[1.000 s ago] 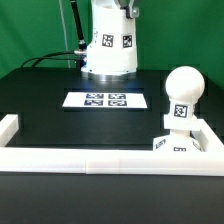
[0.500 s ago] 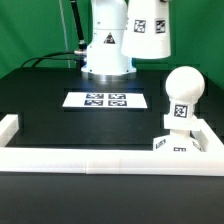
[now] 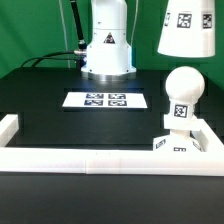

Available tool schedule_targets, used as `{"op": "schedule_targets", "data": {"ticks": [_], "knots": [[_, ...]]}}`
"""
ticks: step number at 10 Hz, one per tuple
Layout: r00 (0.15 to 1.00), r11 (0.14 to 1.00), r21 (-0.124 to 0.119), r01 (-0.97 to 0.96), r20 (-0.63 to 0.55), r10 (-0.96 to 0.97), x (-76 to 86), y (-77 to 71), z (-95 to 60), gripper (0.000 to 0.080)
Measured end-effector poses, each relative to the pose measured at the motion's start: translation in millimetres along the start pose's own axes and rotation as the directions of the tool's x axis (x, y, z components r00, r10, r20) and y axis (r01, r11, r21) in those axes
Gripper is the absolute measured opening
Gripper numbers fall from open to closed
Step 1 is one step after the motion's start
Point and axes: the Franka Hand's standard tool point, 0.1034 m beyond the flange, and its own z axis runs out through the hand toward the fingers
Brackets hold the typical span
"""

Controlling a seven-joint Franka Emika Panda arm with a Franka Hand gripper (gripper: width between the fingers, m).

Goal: Assemble lamp

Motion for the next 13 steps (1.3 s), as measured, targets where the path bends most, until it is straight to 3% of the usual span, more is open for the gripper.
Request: {"op": "schedule_targets", "data": {"ticks": [2, 7, 11, 13], "knots": [[0.998, 0.998, 0.014, 0.067, -0.020, -0.066, 4.0, -2.2, 11.4, 0.0044], [0.998, 0.998, 0.010, 0.068, -0.019, -0.068, 2.2, -1.4, 14.6, 0.0044], [0.996, 0.996, -0.021, 0.087, -0.014, -0.087, 0.2, 7.5, 46.6, 0.0044], [0.995, 0.995, -0.024, 0.095, -0.023, -0.096, 2.0, 9.0, 60.9, 0.0044]]}}
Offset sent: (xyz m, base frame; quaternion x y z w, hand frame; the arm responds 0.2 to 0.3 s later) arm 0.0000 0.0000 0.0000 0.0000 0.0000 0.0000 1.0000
